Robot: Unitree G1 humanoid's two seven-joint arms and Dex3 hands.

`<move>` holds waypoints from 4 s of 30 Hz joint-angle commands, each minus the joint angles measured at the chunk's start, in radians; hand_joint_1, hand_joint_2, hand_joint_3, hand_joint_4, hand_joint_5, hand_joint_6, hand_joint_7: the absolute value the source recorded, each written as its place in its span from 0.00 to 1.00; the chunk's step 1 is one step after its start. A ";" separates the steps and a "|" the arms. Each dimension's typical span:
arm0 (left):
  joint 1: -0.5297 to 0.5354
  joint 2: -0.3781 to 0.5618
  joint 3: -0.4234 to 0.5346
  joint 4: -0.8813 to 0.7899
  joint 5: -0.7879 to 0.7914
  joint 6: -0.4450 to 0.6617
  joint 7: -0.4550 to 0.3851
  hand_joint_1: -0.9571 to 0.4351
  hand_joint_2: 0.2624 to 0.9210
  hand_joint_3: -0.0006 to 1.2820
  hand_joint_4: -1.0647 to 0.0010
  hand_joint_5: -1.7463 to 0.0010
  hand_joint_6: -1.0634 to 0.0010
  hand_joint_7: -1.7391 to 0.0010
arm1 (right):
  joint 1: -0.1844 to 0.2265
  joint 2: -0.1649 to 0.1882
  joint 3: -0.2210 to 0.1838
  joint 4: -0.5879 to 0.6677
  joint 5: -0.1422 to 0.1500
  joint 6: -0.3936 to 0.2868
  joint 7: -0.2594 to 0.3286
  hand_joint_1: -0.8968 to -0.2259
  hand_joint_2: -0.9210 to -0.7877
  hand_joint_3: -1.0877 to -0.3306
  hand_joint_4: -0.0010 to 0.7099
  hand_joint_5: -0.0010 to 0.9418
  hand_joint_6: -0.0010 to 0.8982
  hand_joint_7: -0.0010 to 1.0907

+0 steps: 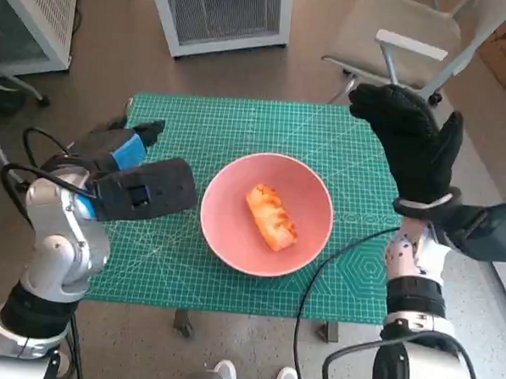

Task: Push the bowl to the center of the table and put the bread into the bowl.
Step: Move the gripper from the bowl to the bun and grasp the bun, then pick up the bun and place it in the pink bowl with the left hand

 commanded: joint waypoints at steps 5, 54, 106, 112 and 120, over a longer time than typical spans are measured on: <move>-0.113 -0.067 -0.058 0.185 -0.002 0.006 0.044 0.74 0.64 0.06 0.99 1.00 0.77 1.00 | 0.012 -0.009 -0.001 0.001 -0.007 0.005 0.004 0.43 0.00 0.66 0.21 0.00 0.24 0.16; -0.444 -0.235 -0.207 1.179 -0.214 -0.260 0.298 0.74 0.68 0.06 0.57 0.08 0.71 1.00 | 0.082 -0.020 0.009 -0.085 -0.026 -0.010 -0.051 0.42 0.00 0.66 0.21 0.00 0.23 0.17; -0.324 -0.106 -0.246 0.845 -0.186 -0.181 0.438 0.69 0.88 0.25 0.50 0.23 0.51 0.24 | 0.078 -0.018 0.007 -0.073 0.002 0.010 -0.016 0.41 0.00 0.68 0.21 0.00 0.23 0.18; -0.279 -0.056 -0.225 0.664 -0.173 -0.127 0.385 0.69 0.91 0.20 0.48 0.25 0.48 0.26 | 0.077 -0.018 0.007 -0.073 0.002 0.011 -0.015 0.41 0.00 0.68 0.21 0.00 0.23 0.17; -0.193 0.043 -0.128 0.214 -0.146 -0.038 0.278 0.69 0.56 0.52 0.45 0.13 0.45 0.31 | 0.068 -0.017 0.006 -0.060 0.006 0.017 -0.006 0.41 0.00 0.68 0.21 0.00 0.23 0.17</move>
